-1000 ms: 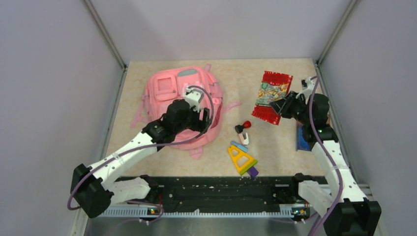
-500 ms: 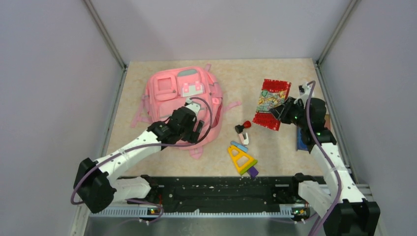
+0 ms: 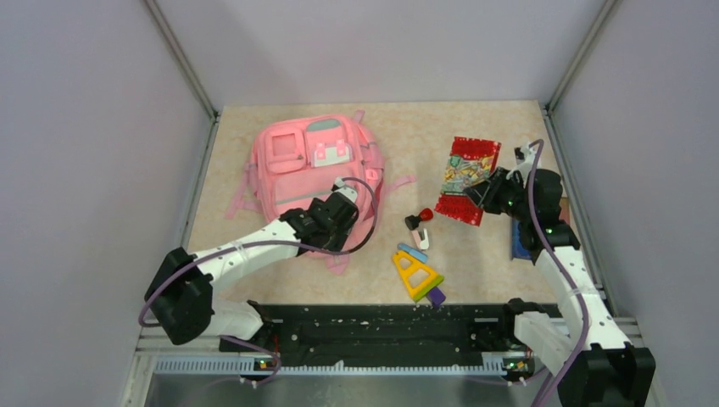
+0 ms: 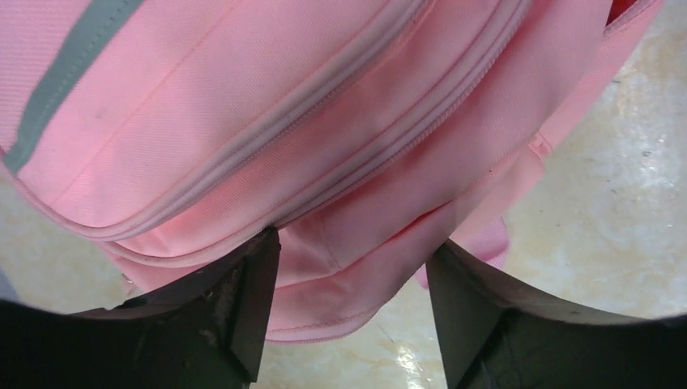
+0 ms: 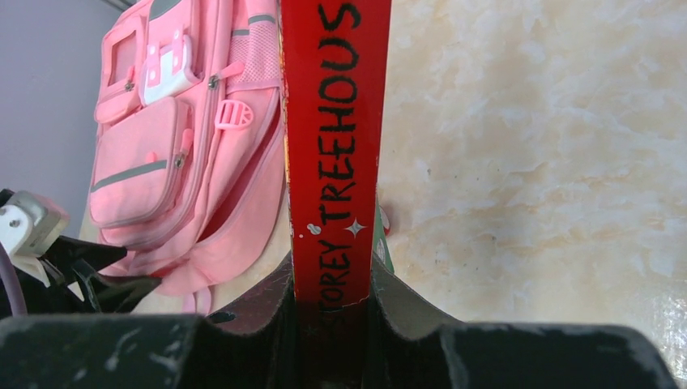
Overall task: Pack the student bag
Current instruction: Place the book in the student bag.
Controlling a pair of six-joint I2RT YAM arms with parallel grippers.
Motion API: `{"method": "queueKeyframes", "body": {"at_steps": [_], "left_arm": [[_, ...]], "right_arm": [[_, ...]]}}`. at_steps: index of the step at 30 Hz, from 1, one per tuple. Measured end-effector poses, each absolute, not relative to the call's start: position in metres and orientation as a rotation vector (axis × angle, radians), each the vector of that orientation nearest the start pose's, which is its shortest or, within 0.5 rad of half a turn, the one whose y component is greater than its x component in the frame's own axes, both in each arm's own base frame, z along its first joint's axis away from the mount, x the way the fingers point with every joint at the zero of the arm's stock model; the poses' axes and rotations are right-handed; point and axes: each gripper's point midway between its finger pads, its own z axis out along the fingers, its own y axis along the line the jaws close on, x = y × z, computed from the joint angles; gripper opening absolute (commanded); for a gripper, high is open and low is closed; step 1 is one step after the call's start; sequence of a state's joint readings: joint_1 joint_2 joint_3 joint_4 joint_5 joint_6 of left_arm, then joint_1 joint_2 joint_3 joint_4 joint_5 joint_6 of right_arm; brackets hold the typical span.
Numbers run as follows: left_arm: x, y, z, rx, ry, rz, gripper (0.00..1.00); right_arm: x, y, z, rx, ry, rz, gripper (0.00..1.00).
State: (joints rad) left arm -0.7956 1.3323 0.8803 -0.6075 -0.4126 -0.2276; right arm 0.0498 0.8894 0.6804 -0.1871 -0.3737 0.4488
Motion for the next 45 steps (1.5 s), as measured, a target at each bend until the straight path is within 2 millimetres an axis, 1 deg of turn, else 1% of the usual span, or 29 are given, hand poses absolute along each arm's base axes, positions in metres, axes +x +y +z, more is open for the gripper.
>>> {"method": "queueKeyframes", "body": {"at_steps": [3, 5, 7, 8, 9, 12, 13, 15, 17, 19, 21, 23, 25, 27, 28, 29, 31, 32, 35, 36, 39, 42, 45], "left_arm": [[0.251, -0.156, 0.094, 0.519, 2.42, 0.197, 0.64], [0.254, -0.154, 0.099, 0.488, 2.403, 0.218, 0.66], [0.257, -0.151, 0.105, 0.461, 2.381, 0.235, 0.66], [0.259, -0.15, 0.108, 0.445, 2.367, 0.242, 0.63], [0.26, -0.149, 0.111, 0.434, 2.358, 0.245, 0.57], [0.266, -0.149, 0.12, 0.396, 2.319, 0.242, 0.27], [0.267, -0.149, 0.121, 0.39, 2.31, 0.243, 0.2], [0.27, -0.148, 0.124, 0.394, 2.299, 0.256, 0.13], [0.272, -0.148, 0.128, 0.409, 2.292, 0.28, 0.01], [0.276, -0.149, 0.135, 0.429, 2.285, 0.299, 0.0], [0.281, -0.15, 0.148, 0.437, 2.266, 0.308, 0.0], [0.288, -0.154, 0.168, 0.434, 2.228, 0.305, 0.0], [0.296, -0.159, 0.192, 0.431, 2.175, 0.28, 0.0], [0.3, -0.16, 0.212, 0.434, 2.124, 0.256, 0.0], [0.301, -0.16, 0.219, 0.434, 2.105, 0.247, 0.0], [0.303, -0.159, 0.228, 0.444, 2.088, 0.243, 0.0], [0.307, -0.157, 0.237, 0.457, 2.073, 0.241, 0.0], [0.31, -0.156, 0.239, 0.462, 2.067, 0.239, 0.0], [0.313, -0.155, 0.242, 0.469, 2.04, 0.218, 0.0], [0.313, -0.154, 0.243, 0.469, 2.03, 0.208, 0.0], [0.308, -0.15, 0.244, 0.462, 2.003, 0.168, 0.0], [0.306, -0.146, 0.245, 0.449, 1.992, 0.141, 0.0], [0.306, -0.144, 0.248, 0.439, 1.984, 0.116, 0.0]], "right_arm": [[0.3, 0.096, 0.203, 0.147, 1.998, 0.693, 0.0], [0.299, 0.097, 0.203, 0.146, 1.998, 0.695, 0.0], [0.299, 0.097, 0.203, 0.144, 1.999, 0.698, 0.0], [0.299, 0.097, 0.203, 0.143, 1.999, 0.7, 0.0], [0.299, 0.098, 0.203, 0.142, 1.999, 0.701, 0.0], [0.298, 0.098, 0.201, 0.14, 2.003, 0.706, 0.0], [0.298, 0.099, 0.2, 0.141, 2.006, 0.709, 0.0], [0.296, 0.1, 0.199, 0.145, 2.009, 0.722, 0.0], [0.295, 0.104, 0.198, 0.149, 2.011, 0.754, 0.0], [0.293, 0.109, 0.2, 0.159, 2.005, 0.805, 0.0], [0.291, 0.117, 0.201, 0.171, 1.994, 0.875, 0.0], [0.287, 0.127, 0.201, 0.189, 1.988, 0.956, 0.0], [0.282, 0.141, 0.2, 0.198, 1.993, 1.041, 0.0], [0.274, 0.161, 0.198, 0.18, 2.011, 1.123, 0.0], [0.27, 0.17, 0.197, 0.166, 2.023, 1.159, 0.0], [0.265, 0.184, 0.197, 0.146, 2.04, 1.209, 0.0], [0.252, 0.207, 0.197, 0.085, 2.063, 1.279, 0.0], [0.245, 0.223, 0.197, 0.046, 2.074, 1.33, 0.0], [0.224, 0.261, 0.19, -0.047, 2.124, 1.46, 0.0], [0.216, 0.275, 0.187, -0.079, 2.146, 1.508, 0.0], [0.193, 0.308, 0.182, -0.177, 2.196, 1.617, 0.0], [0.178, 0.338, 0.189, -0.29, 2.185, 1.729, 0.0], [0.173, 0.364, 0.201, -0.379, 2.112, 1.867, 0.0]]}}
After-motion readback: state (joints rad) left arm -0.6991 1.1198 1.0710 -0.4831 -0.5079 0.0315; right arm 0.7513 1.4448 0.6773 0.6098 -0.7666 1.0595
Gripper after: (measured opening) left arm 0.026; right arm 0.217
